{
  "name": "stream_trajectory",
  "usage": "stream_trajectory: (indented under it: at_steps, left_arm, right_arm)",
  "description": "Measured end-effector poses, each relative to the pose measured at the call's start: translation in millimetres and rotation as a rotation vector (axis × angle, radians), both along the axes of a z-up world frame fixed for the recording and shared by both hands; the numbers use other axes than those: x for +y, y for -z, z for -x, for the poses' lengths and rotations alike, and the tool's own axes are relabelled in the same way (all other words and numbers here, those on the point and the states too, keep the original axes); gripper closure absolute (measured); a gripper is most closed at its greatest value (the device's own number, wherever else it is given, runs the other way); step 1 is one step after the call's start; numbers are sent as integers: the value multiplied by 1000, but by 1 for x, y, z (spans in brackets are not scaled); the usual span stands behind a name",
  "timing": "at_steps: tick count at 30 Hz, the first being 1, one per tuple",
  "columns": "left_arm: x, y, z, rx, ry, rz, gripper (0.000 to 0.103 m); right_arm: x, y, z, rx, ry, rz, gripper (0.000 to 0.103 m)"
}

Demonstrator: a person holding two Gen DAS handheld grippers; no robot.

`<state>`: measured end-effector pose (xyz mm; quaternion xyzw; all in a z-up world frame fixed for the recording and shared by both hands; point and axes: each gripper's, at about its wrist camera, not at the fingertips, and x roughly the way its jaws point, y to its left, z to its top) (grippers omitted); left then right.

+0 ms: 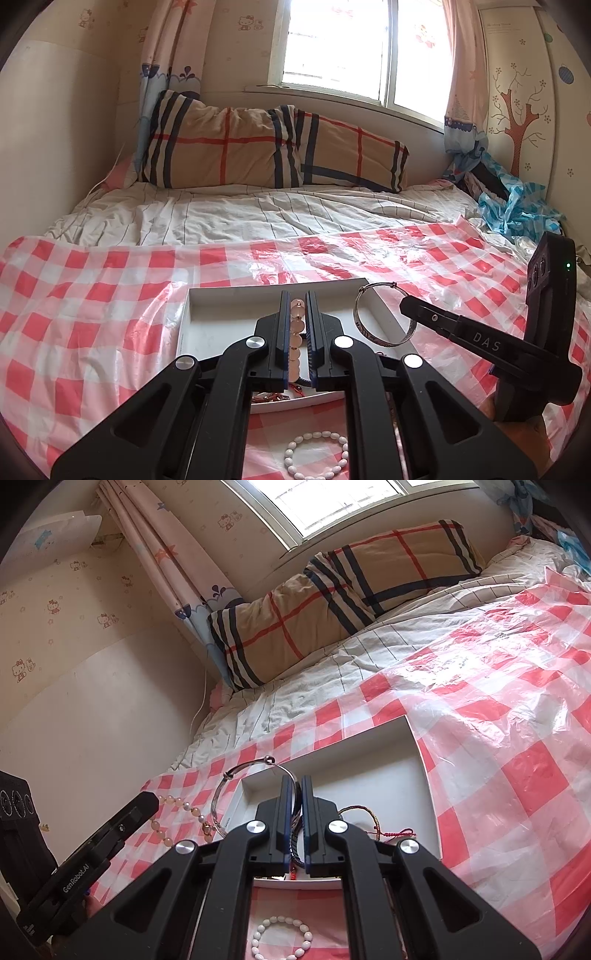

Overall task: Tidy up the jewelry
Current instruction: 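Carry both bracelets up over the white box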

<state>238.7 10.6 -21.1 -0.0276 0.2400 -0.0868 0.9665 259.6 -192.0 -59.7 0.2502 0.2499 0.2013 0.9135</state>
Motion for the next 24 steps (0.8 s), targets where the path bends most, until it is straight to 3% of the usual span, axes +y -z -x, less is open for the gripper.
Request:
stream_trajectory:
  at_steps: [24]
  left_arm:
    - [12,9,-10,12,-25,6,96]
  right_arm:
    - [6,6,-9,18,-10,22,97]
